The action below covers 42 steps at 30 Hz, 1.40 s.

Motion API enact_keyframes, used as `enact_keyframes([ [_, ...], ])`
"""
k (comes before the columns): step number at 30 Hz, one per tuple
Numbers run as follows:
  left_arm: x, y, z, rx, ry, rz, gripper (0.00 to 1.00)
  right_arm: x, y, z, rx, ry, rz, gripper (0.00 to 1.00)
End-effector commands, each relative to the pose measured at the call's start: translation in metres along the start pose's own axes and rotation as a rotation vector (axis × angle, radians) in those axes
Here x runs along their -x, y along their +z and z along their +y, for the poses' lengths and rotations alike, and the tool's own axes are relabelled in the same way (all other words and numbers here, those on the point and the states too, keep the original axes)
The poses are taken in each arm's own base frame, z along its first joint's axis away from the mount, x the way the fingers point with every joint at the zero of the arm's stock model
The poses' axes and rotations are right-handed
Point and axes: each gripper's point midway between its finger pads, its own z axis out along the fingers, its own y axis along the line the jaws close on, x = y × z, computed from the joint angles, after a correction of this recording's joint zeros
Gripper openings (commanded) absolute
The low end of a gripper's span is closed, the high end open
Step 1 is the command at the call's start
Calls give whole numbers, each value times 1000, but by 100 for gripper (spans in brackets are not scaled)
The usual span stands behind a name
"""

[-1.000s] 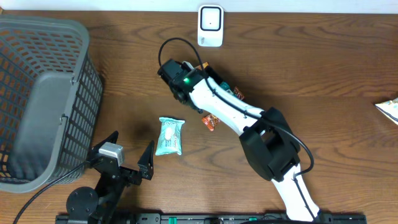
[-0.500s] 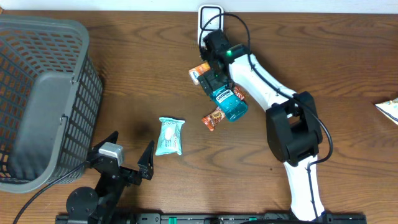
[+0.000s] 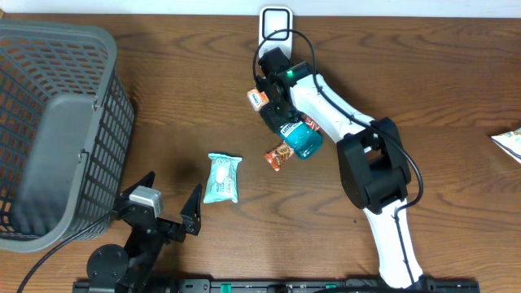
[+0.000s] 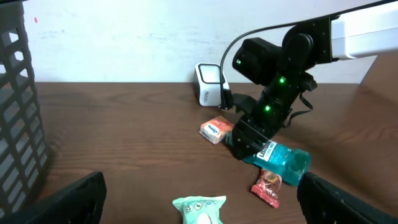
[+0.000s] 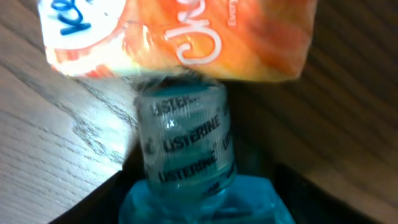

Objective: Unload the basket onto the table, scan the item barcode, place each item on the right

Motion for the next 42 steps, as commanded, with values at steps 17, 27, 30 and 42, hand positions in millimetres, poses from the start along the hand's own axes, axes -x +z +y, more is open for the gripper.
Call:
enact_keyframes([
  [17, 0, 0, -3, -17, -12, -1, 98, -6, -7, 3, 35, -3, 106, 24],
  [27, 0, 0, -3, -17, -12, -1, 98, 37, -59, 6, 64, -2, -31, 18],
  [30, 0, 0, -3, -17, -12, -1, 98, 54, -78, 20, 152, -7, -103, 18],
  [42, 0, 0, -3, -17, -12, -1, 98, 95, -118, 58, 384, -69, -295, 17],
])
